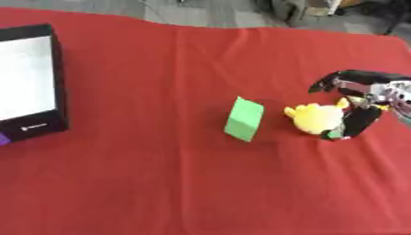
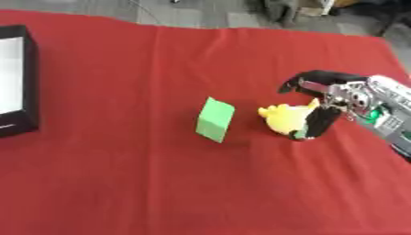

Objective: Pick up the objects with one hand, pass them to the other hand, and then place them into the box on the other side of the table.

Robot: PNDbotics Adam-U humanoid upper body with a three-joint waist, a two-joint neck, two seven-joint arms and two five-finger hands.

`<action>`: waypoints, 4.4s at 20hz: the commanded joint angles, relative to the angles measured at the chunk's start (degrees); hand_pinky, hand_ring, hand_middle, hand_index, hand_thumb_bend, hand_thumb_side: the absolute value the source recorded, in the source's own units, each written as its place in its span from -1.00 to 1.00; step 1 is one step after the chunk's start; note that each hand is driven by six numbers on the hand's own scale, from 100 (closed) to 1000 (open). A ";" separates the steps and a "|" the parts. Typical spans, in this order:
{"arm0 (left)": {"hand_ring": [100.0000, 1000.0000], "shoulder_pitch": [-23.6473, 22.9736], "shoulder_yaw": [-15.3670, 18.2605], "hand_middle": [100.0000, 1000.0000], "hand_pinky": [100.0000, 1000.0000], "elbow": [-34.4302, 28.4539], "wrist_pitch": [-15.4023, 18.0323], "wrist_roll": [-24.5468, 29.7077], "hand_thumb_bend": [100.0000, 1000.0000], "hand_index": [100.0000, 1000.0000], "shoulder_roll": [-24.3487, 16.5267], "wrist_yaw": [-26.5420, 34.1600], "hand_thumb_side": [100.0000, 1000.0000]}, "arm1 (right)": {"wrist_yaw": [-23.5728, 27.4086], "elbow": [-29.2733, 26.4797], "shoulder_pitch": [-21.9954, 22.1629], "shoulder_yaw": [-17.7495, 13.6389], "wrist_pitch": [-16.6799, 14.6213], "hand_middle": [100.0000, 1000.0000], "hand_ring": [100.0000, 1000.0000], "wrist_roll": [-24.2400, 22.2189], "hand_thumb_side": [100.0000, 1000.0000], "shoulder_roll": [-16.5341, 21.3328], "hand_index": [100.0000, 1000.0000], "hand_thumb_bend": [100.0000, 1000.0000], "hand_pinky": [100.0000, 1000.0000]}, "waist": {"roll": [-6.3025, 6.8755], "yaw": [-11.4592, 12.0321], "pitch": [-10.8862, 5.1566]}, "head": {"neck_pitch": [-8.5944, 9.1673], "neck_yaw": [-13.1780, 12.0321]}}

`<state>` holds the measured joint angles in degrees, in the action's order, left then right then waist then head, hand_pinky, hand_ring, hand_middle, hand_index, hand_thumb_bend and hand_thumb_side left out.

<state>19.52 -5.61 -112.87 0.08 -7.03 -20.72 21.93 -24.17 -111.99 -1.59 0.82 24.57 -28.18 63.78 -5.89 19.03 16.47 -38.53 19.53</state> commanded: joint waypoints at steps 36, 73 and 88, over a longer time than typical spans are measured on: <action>0.47 1.30 0.42 0.57 0.79 -1.49 -0.26 0.26 -0.84 0.64 -0.12 0.22 0.50 | 3.49 7.45 -1.88 1.47 -0.73 -0.09 0.34 15.39 -1.00 -2.44 -0.03 -0.89 0.54 | 0.19 0.93 -0.19 | 1.41 0.64; 0.48 18.82 -4.65 0.54 0.76 -1.72 -2.87 8.11 -1.00 0.61 -16.47 -0.16 0.28 | 25.83 -2.60 -16.86 10.31 -6.52 -0.21 0.01 51.04 -1.00 -30.14 -0.23 -1.00 0.32 | 2.98 -0.21 -2.46 | -0.63 1.29; 0.55 35.46 -13.35 0.56 0.74 -1.72 -15.54 29.55 -1.00 0.63 -23.32 -9.36 0.26 | 17.74 -2.60 -23.62 19.90 -6.07 -0.21 -0.01 51.68 -1.00 -38.71 -0.23 -1.00 0.31 | 3.67 0.50 -3.24 | -1.55 0.72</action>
<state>53.79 -18.59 -113.93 -14.81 20.65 -41.99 13.87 -5.75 -113.44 -24.37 20.60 18.12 23.44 24.93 -2.60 19.47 14.82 -39.72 20.47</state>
